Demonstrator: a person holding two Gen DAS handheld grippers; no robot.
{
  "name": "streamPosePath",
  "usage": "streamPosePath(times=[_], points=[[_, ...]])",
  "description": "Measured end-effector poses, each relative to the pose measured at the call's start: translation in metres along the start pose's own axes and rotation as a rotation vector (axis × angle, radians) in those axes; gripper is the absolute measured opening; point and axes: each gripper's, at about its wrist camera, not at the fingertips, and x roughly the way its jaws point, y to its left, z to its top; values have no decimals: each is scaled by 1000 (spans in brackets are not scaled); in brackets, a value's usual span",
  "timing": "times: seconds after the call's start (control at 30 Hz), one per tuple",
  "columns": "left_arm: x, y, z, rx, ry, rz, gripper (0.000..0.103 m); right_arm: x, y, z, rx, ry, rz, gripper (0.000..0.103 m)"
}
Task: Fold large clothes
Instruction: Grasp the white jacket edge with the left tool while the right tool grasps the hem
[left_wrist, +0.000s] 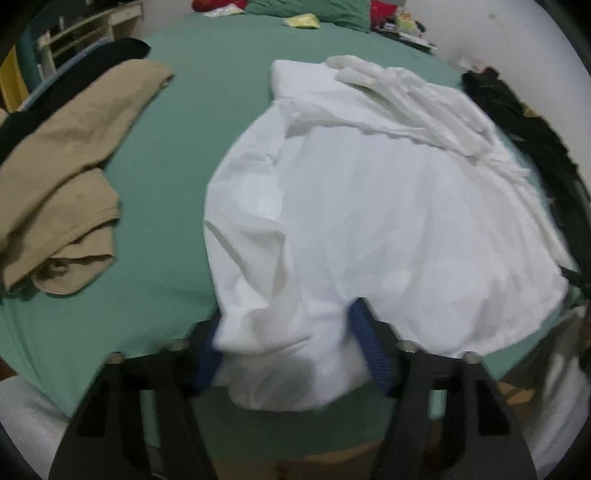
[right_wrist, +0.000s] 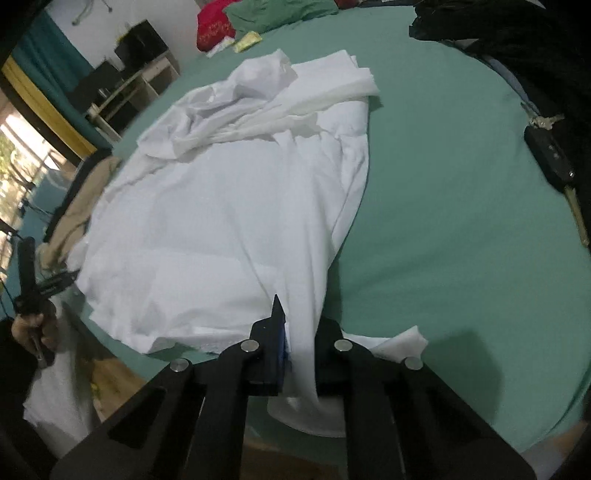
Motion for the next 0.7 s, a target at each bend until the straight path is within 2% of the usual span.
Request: streamPosePath(times=[0.07, 0.13, 0.3, 0.47, 0.7], points=[[-3, 0, -1, -6, 12, -72, 7, -8, -4, -3, 53, -25, 86, 9], [-11, -3, -6, 0, 12, -80, 6, -16, -1, -1, 77, -69, 132, 9], [-54, 1, -9, -18, -63, -97, 6, -56, -4, 3, 139, -202, 205, 9], [-79, 8, -5, -39, -87, -110, 6, -81, -5, 0, 138, -247, 228, 9], [-122, 9, -16, -56, -107, -174, 6, -107, 3, -14, 137, -288, 254, 9]])
